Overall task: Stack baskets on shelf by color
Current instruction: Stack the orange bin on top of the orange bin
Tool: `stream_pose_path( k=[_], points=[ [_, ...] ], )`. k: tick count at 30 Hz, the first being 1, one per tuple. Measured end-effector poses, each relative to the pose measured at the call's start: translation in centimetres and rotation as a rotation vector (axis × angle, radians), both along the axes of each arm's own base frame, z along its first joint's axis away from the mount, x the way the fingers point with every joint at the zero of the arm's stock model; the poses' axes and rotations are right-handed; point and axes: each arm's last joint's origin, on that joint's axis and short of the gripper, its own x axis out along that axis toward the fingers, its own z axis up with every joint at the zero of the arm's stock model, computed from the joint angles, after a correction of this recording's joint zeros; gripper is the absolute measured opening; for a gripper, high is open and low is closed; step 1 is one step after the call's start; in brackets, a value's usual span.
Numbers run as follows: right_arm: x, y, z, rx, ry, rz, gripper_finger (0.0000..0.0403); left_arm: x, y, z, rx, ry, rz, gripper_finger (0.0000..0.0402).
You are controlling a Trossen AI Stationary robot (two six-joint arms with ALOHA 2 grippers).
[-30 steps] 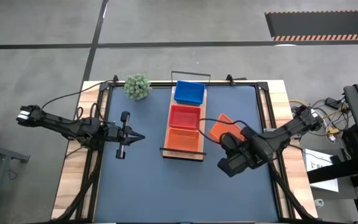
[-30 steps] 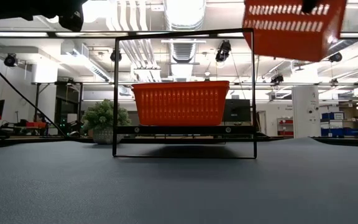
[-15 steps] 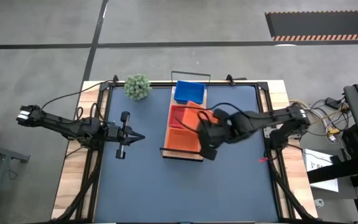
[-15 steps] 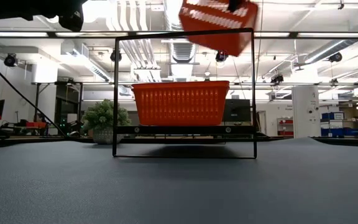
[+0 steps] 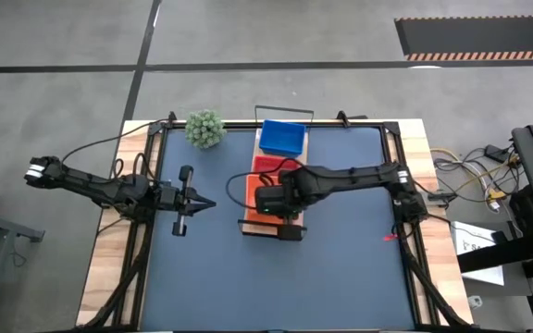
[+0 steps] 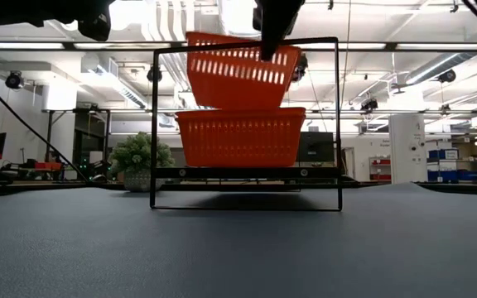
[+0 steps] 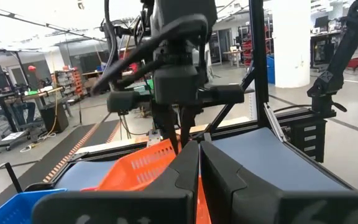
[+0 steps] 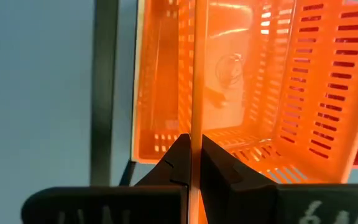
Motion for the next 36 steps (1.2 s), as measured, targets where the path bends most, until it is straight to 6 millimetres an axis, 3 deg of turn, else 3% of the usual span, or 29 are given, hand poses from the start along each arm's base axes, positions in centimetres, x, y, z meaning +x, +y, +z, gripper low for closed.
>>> stream_pose_path(
  k=[36],
  points=[
    [0.37,0.27,-0.62,0.088,0.039,-0.080,0.0011,0.05,-0.01,-0.05,0.001,0.003,0.000,0.0000]
  ],
)
